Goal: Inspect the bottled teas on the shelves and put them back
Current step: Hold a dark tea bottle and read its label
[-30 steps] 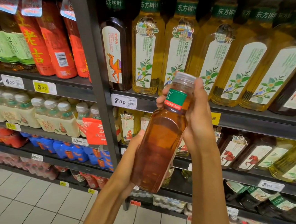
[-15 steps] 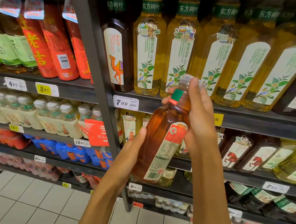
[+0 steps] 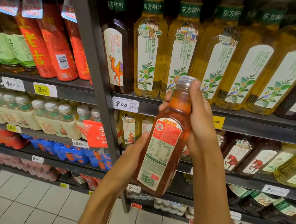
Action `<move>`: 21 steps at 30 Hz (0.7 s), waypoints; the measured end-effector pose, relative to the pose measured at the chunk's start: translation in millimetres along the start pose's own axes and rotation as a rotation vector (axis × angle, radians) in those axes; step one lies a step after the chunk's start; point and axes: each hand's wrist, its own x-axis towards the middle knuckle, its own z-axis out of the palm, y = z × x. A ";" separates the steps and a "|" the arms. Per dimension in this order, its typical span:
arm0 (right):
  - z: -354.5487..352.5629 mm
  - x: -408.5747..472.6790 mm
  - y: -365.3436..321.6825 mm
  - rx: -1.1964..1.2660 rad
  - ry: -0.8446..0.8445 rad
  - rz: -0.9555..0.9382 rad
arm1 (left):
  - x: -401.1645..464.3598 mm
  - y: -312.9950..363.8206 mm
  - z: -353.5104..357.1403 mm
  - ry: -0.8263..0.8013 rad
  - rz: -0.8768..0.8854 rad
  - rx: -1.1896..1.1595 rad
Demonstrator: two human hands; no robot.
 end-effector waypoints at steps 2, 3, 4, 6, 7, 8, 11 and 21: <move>-0.4 1.5 -0.3 -0.045 0.027 -0.006 | -0.7 3.1 2.6 -0.035 0.045 0.087; -0.8 2.6 -0.2 -0.051 0.032 -0.001 | -1.4 5.6 6.3 -0.033 0.055 0.092; -0.3 3.7 -0.6 -0.053 0.038 0.009 | -1.1 5.2 8.1 -0.029 0.070 0.076; -1.0 6.3 -1.1 -0.040 0.041 0.023 | 0.4 5.6 9.6 -0.035 0.080 -0.006; -1.6 7.5 -1.0 -0.017 0.034 0.025 | 0.8 5.3 9.3 -0.026 0.081 -0.065; -1.2 8.1 -1.4 0.018 0.028 0.022 | 2.8 2.7 7.4 -0.014 0.066 -0.135; 0.0 12.2 -0.3 0.115 0.010 -0.021 | 2.4 1.5 9.1 -0.102 -0.004 -0.371; -5.8 12.7 -1.8 0.092 0.063 -0.024 | 8.8 -1.9 -1.2 -0.055 -0.081 -0.109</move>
